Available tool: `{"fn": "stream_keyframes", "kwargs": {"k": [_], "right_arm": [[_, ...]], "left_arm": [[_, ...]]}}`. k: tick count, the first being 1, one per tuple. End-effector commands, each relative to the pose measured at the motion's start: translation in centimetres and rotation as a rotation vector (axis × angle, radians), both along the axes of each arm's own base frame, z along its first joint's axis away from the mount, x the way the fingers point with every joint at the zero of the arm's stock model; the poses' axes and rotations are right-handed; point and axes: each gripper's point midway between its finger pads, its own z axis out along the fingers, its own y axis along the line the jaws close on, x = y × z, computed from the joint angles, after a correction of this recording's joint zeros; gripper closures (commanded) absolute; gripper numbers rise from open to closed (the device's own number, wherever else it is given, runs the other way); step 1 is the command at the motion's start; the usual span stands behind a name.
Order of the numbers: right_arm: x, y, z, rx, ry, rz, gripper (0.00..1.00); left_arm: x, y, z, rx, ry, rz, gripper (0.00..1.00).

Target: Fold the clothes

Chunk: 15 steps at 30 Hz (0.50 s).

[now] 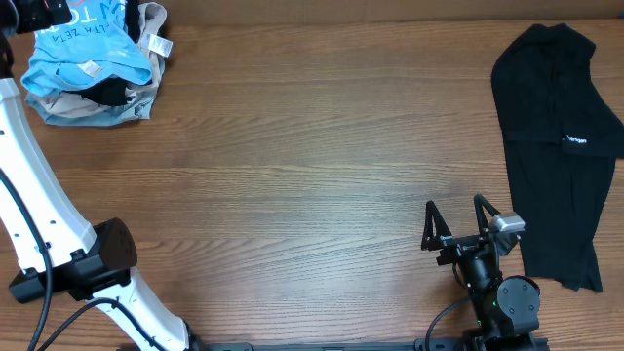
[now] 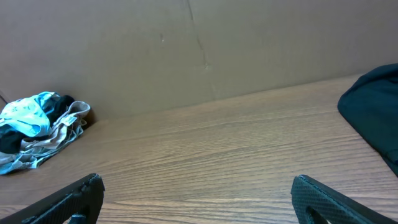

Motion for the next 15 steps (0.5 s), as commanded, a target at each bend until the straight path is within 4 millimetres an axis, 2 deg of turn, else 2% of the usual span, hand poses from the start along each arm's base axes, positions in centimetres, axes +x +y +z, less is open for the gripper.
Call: {"fn": "stream_keyframes", "kwargs": {"k": [1, 10, 15], "right_arm": [[0.0, 0.2, -0.2, 0.004, -0.001, 0.007, 0.00], [0.0, 0.2, -0.2, 0.004, -0.001, 0.007, 0.00], [0.0, 0.2, -0.2, 0.004, -0.001, 0.007, 0.00]], "left_arm": [[0.0, -0.3, 0.5, -0.008, -0.018, -0.001, 0.00], [-0.1, -0.7, 0.8, -0.006, -0.023, -0.008, 0.00], [-0.5, -3.2, 2.3, 0.004, -0.052, -0.054, 0.00]]}}
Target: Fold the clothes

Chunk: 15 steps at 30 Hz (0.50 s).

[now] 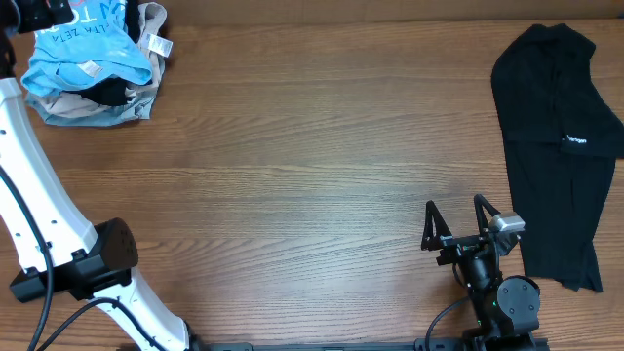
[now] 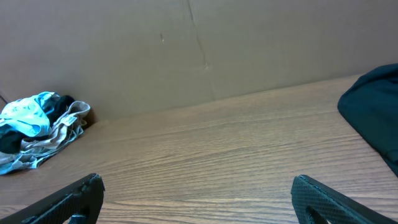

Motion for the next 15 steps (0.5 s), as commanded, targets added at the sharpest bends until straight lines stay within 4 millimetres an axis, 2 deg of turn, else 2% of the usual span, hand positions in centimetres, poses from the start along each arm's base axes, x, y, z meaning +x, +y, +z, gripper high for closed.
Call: {"fn": "stream_keyframes", "kwargs": {"k": [1, 4, 7, 11, 15], "right_arm": [[0.0, 0.2, -0.2, 0.005, -0.001, 0.007, 0.00], [0.0, 0.2, -0.2, 0.005, -0.001, 0.007, 0.00], [0.0, 0.2, -0.2, 0.005, -0.001, 0.007, 0.00], [0.0, 0.2, -0.2, 0.005, -0.001, 0.007, 0.00], [0.0, 0.2, -0.2, 0.005, -0.001, 0.007, 0.00]], "left_arm": [[-0.9, -3.2, 2.5, 0.003, -0.055, -0.052, 0.00], [-1.5, -6.0, 2.4, -0.003, -0.037, -0.106, 0.00], [-2.5, -9.3, 1.0, -0.019, 0.019, -0.174, 0.00], [-4.4, -13.9, -1.1, -0.033, 0.096, -0.271, 0.00], [-6.7, -17.8, -2.2, -0.034, 0.136, -0.364, 0.00]]}}
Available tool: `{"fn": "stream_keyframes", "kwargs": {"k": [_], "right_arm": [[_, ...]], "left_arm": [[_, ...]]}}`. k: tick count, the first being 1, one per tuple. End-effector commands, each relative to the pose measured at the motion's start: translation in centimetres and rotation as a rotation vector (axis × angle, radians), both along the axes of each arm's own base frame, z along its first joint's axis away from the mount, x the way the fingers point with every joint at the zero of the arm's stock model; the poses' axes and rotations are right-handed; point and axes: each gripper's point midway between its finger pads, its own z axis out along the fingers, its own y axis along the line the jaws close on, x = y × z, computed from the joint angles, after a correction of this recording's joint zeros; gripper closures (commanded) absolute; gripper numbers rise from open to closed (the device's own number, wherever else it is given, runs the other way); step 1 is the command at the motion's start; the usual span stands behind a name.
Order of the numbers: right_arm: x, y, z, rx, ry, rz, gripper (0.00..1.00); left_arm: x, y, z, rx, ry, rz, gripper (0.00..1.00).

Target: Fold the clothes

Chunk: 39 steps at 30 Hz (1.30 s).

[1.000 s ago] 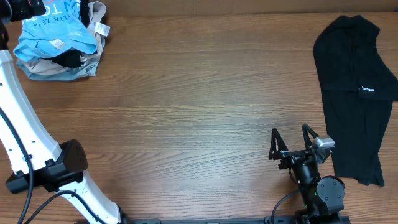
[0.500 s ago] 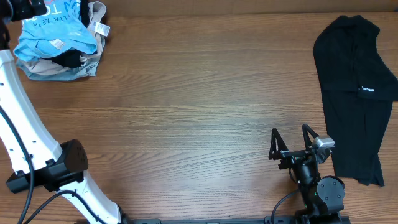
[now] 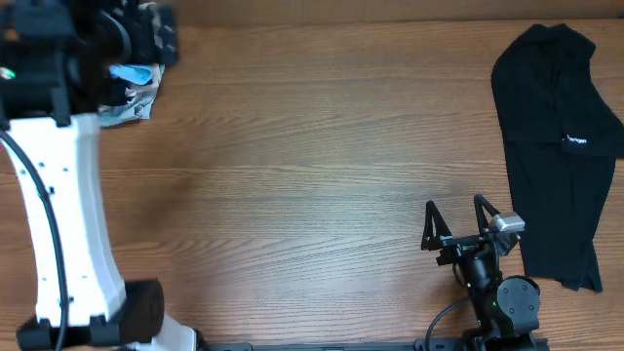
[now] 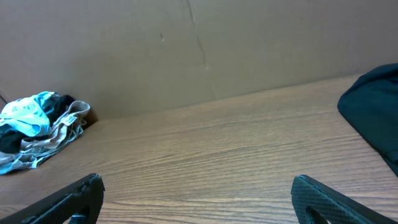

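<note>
A pile of clothes, light blue, beige and black, lies at the table's far left corner (image 3: pixel 135 86) and shows whole in the right wrist view (image 4: pixel 38 127). From overhead, my left arm's dark wrist (image 3: pixel 86 41) covers most of the pile, and its fingers cannot be made out. A black garment (image 3: pixel 551 146) lies spread flat along the right edge, its near part also visible (image 4: pixel 373 106). My right gripper (image 3: pixel 454 216) rests near the front edge, open and holding nothing, left of the black garment. Its fingertips (image 4: pixel 81 194) stand wide apart.
The wooden table (image 3: pixel 312 166) runs between the pile and the black garment. A brown cardboard wall (image 4: pixel 186 43) closes the far side. My left arm's white link (image 3: pixel 60 214) stands over the table's left part.
My left arm has moved: its dark wrist, which was at the far left corner beside the pile, now hangs over the pile and hides most of it. My right arm has not moved.
At both earlier moments the pile lay uncovered at the far left, my left wrist at the corner, and my right gripper open near the front edge. Now my left wrist is above the pile. The black garment has stayed put.
</note>
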Motion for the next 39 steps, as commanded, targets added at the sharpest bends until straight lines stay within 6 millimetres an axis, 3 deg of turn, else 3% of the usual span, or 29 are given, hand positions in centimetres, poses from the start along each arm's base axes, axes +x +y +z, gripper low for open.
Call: {"fn": "stream_keyframes", "kwargs": {"k": [1, 5, 12, 15, 22, 27, 34, 39], "right_arm": [[0.0, 0.2, -0.2, 0.005, -0.003, 0.007, 0.00], [0.0, 0.2, -0.2, 0.005, -0.003, 0.007, 0.00], [0.0, 0.2, -0.2, 0.005, -0.003, 0.007, 0.00], [0.0, 0.2, -0.2, 0.005, -0.003, 0.007, 0.00], [0.0, 0.2, -0.2, 0.005, -0.003, 0.007, 0.00], [0.0, 0.2, -0.2, 0.005, -0.003, 0.007, 0.00], [0.0, 0.2, -0.2, 0.005, -0.003, 0.007, 0.00], [0.0, 0.2, -0.2, 0.005, -0.003, 0.007, 0.00]], "left_arm": [[-2.7, -2.7, -0.1, -0.012, 0.009, -0.060, 0.00], [-5.9, -4.3, -1.7, -0.010, 0.054, -0.107, 0.00], [-12.2, -3.6, -6.5, -0.003, 0.148, -0.103, 0.00], [-14.2, -3.0, -7.6, 0.025, 0.113, -0.099, 0.00], [-14.8, -3.7, -7.8, -0.025, -0.280, -0.139, 0.00], [-15.9, -4.1, -10.3, -0.085, -0.552, -0.171, 0.00], [-17.4, -2.5, -14.3, -0.109, -0.757, -0.092, 0.00], [-18.1, -1.2, -15.3, -0.092, -0.834, -0.027, 0.00]]}}
